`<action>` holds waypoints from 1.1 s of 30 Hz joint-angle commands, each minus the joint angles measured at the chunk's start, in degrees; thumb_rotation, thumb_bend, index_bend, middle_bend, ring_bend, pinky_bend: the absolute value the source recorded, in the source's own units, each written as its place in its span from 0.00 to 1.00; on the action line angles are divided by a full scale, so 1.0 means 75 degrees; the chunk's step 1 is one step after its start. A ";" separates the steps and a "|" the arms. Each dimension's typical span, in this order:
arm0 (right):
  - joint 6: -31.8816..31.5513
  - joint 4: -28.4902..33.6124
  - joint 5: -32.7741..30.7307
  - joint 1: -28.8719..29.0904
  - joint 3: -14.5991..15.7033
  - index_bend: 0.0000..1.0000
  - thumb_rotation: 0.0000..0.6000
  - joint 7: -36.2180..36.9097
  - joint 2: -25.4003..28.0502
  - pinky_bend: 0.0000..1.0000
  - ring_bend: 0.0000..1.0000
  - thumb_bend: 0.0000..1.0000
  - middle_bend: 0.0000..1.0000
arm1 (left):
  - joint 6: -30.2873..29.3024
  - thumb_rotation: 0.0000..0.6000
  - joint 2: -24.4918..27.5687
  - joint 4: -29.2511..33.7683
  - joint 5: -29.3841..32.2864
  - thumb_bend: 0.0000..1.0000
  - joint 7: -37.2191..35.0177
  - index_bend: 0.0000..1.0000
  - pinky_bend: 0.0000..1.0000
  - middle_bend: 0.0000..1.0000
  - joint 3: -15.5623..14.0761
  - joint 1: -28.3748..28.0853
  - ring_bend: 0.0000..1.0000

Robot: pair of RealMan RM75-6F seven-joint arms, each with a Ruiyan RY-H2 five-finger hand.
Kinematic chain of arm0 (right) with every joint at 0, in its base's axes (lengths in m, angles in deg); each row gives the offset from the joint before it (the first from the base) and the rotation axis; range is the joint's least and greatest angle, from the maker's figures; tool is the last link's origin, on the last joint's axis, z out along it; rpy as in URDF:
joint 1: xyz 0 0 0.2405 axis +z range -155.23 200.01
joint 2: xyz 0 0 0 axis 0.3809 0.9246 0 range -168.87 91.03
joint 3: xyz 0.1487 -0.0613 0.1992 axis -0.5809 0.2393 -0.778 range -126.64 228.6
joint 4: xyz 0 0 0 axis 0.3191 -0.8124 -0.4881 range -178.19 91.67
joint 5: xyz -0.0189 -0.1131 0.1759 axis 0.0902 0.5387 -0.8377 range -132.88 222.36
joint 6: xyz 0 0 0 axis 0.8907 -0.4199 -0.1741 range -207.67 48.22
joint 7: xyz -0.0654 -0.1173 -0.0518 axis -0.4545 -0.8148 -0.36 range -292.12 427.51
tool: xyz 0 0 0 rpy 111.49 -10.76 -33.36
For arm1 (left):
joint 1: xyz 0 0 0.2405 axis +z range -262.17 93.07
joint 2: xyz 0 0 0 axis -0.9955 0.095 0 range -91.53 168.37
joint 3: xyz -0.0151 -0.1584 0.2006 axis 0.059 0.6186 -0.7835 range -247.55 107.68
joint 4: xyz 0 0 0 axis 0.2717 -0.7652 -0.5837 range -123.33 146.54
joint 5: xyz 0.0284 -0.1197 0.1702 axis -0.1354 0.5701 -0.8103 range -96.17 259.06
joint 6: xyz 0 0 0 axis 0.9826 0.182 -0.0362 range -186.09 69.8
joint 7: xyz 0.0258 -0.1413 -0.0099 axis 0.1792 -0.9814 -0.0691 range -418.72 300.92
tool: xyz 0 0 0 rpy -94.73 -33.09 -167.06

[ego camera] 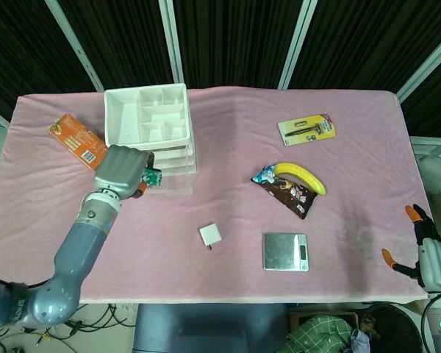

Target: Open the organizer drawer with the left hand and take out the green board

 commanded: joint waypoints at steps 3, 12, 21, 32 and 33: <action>-0.0012 0.0004 0.0008 -0.0003 0.0001 0.08 1.00 -0.0008 -0.0004 0.16 0.00 0.21 0.00 | 0.0581 1.00 0.0834 0.0870 -0.1510 0.38 -0.0794 0.51 1.00 1.00 -0.0893 0.1168 1.00; -0.0055 0.0034 0.0032 -0.0019 0.0004 0.08 1.00 -0.0014 -0.0004 0.16 0.00 0.21 0.00 | 0.1026 1.00 0.0140 0.0404 -0.3577 0.38 -0.1028 0.51 1.00 1.00 -0.2626 0.2349 1.00; -0.0035 0.0025 0.0023 -0.0013 -0.0003 0.08 1.00 0.0021 -0.0005 0.16 0.00 0.21 0.00 | 0.0648 1.00 -0.1736 -0.1197 -0.4306 0.38 -0.0874 0.50 1.00 1.00 -0.3198 0.2585 1.00; -0.0037 0.0015 -0.0001 -0.0020 -0.0019 0.08 1.00 0.0075 0.0007 0.16 0.00 0.21 0.00 | 0.0269 1.00 -0.3240 -0.2444 -0.4013 0.33 -0.0524 0.48 1.00 1.00 -0.3327 0.2499 1.00; -0.0035 0.0018 0.0003 -0.0020 -0.0017 0.08 1.00 0.0077 0.0007 0.16 0.00 0.21 0.00 | 0.0231 1.00 -0.3343 -0.2551 -0.3951 0.32 -0.0513 0.47 1.00 1.00 -0.3321 0.2499 1.00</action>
